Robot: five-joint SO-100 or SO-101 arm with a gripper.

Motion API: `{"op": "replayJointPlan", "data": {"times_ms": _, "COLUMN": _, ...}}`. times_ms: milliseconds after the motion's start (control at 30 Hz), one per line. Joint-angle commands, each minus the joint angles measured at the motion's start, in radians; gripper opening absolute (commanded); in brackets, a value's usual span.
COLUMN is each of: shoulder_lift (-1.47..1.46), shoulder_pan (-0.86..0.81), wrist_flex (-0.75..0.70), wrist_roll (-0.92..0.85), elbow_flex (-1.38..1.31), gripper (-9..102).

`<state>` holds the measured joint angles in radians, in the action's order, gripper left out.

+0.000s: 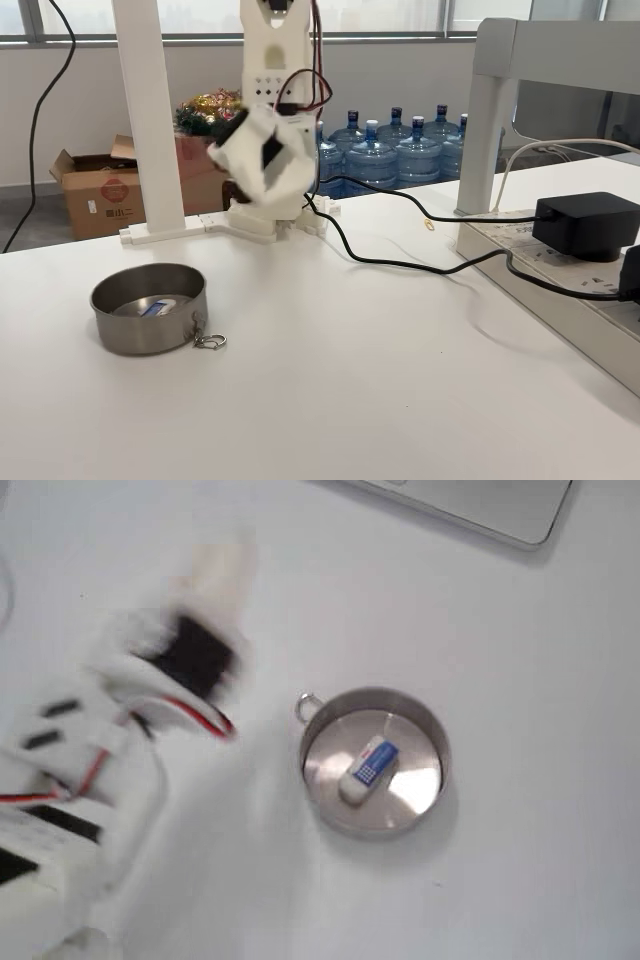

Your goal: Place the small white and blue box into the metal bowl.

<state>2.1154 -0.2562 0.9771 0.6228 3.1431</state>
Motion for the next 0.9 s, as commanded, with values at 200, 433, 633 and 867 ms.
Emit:
{"op": "replayJointPlan", "data": {"times_ms": 200, "shoulder_lift": 0.153, "shoulder_pan": 0.394, "wrist_flex": -0.037, "wrist_roll": -0.767, "elbow_flex": 0.06, "gripper": -5}}
{"op": "replayJointPlan", "data": {"times_ms": 433, "shoulder_lift": 0.578, "shoulder_pan": 0.428, "wrist_flex": -0.683, "wrist_roll": -0.805, "elbow_flex": 0.069, "gripper": -5}}
{"op": "replayJointPlan", "data": {"times_ms": 633, "shoulder_lift": 1.019, "shoulder_pan": 0.428, "wrist_flex": -1.408, "wrist_roll": -0.666, "elbow_flex": 0.074, "gripper": -5}}
{"op": "replayJointPlan", "data": {"times_ms": 867, "shoulder_lift": 1.345, "shoulder_pan": 0.426, "wrist_flex": -1.921, "wrist_roll": -0.65, "elbow_flex": 0.067, "gripper": -5}}
